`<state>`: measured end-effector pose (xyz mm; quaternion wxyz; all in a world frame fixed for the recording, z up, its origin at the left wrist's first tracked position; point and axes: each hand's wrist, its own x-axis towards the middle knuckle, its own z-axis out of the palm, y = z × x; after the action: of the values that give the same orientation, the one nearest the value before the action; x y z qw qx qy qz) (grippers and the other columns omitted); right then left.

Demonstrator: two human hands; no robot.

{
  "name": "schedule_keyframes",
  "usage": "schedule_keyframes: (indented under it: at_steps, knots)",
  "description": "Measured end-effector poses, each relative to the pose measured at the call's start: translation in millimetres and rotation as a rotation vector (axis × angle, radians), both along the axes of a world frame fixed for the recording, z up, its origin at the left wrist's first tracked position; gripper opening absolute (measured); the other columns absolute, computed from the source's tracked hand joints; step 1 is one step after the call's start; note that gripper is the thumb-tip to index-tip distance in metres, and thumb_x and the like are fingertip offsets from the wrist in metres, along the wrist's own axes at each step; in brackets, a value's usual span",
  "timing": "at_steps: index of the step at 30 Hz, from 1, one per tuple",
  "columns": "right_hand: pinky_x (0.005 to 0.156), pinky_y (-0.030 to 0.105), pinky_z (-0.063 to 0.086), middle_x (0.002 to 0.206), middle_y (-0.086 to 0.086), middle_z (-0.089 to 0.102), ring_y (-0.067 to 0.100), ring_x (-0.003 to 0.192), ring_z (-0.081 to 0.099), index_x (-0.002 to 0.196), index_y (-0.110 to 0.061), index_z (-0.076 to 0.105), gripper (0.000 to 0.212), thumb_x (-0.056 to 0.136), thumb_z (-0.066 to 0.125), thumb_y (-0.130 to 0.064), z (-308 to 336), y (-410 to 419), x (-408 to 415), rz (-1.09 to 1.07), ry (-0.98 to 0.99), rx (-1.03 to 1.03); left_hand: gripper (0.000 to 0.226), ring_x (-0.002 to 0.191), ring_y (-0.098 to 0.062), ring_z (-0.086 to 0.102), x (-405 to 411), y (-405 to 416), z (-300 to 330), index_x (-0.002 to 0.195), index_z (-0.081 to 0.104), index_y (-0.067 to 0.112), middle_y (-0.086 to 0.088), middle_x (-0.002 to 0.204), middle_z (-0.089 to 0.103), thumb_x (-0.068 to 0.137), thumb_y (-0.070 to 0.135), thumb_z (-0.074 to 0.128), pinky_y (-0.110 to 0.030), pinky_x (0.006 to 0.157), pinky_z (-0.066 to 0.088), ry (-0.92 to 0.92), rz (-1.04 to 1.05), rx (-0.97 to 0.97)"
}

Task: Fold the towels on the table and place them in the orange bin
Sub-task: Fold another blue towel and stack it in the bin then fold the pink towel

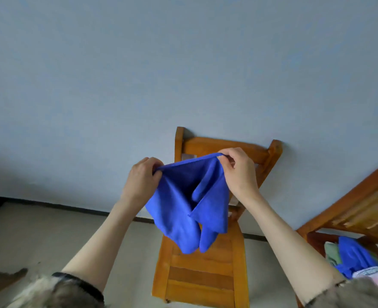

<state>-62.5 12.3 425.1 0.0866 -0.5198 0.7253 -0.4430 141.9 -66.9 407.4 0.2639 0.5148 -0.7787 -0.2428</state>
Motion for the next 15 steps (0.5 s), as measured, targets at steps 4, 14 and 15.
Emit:
schedule_keyframes:
  at_steps: [4, 14, 15]
  knots:
    - [0.076, 0.022, 0.041, 0.098, -0.001, 0.056, 0.016, 0.088, 0.056, 0.102, -0.01, 0.067, 0.02, 0.095, 0.049, -0.015, 38.8, 5.6, 8.9, 0.036, 0.179, -0.002, 0.004, 0.069, -0.009, 0.053, 28.6, 26.0, 39.1, 0.083, 0.065, 0.012, 0.006, 0.071, 0.059, 0.086, 0.013, 0.063, -0.011, 0.059, 0.036, 0.129, 0.159, 0.008]
    - [0.082, 0.029, 0.047, 0.115, 0.01, 0.057, 0.022, 0.103, 0.053, 0.117, -0.005, 0.058, 0.027, 0.098, 0.038, -0.008, 88.8, 2.9, 106.6, 0.214, 0.461, -0.035, 0.011, 0.077, -0.009, 0.051, 147.0, 106.6, 118.7, 0.088, 0.068, 0.013, 0.002, 0.088, 0.058, 0.09, 0.015, 0.057, -0.01, 0.069, 0.035, 0.061, 0.35, -0.22]
    - [0.083, 0.029, 0.046, 0.116, 0.01, 0.057, 0.023, 0.104, 0.053, 0.117, -0.005, 0.058, 0.028, 0.098, 0.038, -0.009, 93.6, 1.4, 120.4, 0.235, 0.419, -0.031, 0.011, 0.079, -0.012, 0.053, 162.4, 115.4, 125.0, 0.088, 0.068, 0.014, 0.002, 0.089, 0.058, 0.09, 0.016, 0.058, -0.013, 0.071, 0.035, 0.059, 0.377, -0.228]
